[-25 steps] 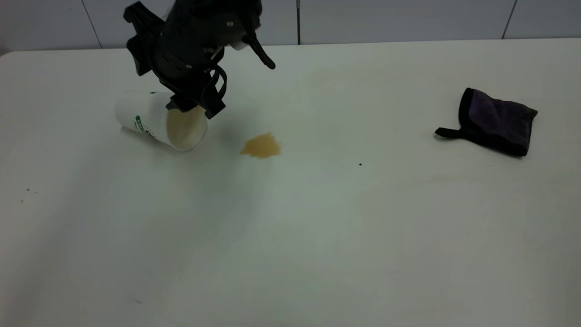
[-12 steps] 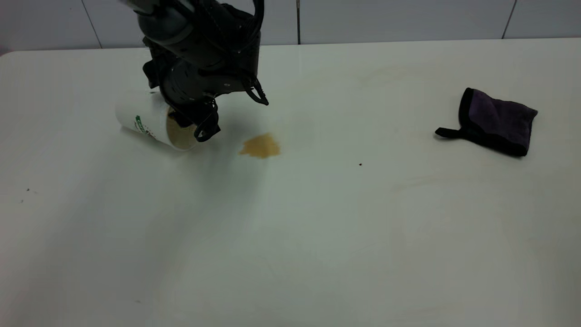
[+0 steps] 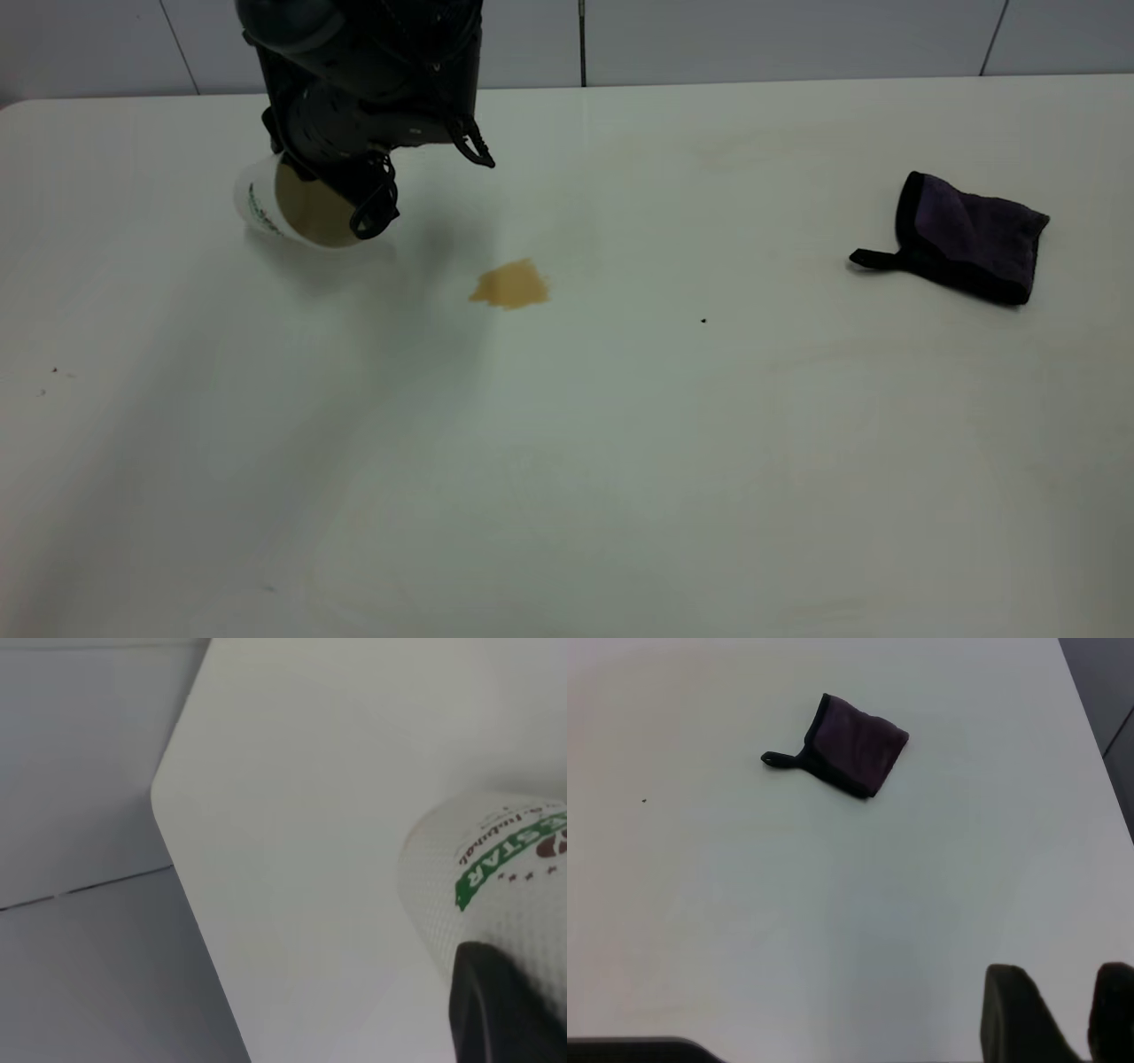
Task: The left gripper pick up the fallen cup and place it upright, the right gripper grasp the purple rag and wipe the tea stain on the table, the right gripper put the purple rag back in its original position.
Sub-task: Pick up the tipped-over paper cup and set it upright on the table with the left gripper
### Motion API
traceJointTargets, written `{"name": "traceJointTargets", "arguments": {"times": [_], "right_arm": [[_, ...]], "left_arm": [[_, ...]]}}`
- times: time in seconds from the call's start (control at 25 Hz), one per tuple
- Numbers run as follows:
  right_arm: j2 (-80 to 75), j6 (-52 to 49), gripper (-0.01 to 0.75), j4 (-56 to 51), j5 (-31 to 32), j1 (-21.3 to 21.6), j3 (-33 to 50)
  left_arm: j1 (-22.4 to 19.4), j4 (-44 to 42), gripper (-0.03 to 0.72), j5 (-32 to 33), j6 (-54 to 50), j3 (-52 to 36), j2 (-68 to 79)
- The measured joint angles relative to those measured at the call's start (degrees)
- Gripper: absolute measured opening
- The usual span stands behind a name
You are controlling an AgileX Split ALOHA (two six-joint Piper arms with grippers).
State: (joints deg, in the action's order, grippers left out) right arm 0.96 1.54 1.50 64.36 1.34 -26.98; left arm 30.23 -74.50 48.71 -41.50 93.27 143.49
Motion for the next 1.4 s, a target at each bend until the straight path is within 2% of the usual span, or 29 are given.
{"name": "traceJointTargets", "arguments": {"times": [0.16, 0.44, 0.56, 0.68, 0.84, 1.0, 1.16, 1.4], "right_arm": [[0.00, 0.00, 0.239, 0.00, 0.00, 0.00, 0.00], [0.00, 0.00, 0.239, 0.00, 0.00, 0.00, 0.00], [0.00, 0.00, 0.239, 0.00, 0.00, 0.00, 0.00], [0.00, 0.00, 0.239, 0.00, 0.00, 0.00, 0.00], [0.00, 0.00, 0.239, 0.00, 0.00, 0.00, 0.00], [0.00, 0.00, 0.239, 0.00, 0.00, 0.00, 0.00], [0.00, 0.00, 0.239, 0.00, 0.00, 0.00, 0.00], [0.00, 0.00, 0.239, 0.00, 0.00, 0.00, 0.00]], "left_arm": [[-1.36, 5.23, -0.022, -2.94, 1.39, 0.00, -6.73], [-8.19, 27.73, -0.022, -10.51, 13.75, 0.00, -16.18], [-12.21, 38.89, -0.022, -11.83, 20.13, 0.28, -16.74], [-16.64, 52.62, -0.022, -12.22, 29.92, 0.28, -16.74], [-22.03, 71.60, -0.022, -12.22, 48.73, 0.28, -16.74], [-26.08, 85.96, -0.022, -12.41, 65.07, 0.28, -16.19], [-28.61, 93.13, -0.022, -12.68, 70.69, 0.28, -13.86], [-29.50, 94.63, -0.016, -15.35, 71.30, 0.28, -10.04]]}}
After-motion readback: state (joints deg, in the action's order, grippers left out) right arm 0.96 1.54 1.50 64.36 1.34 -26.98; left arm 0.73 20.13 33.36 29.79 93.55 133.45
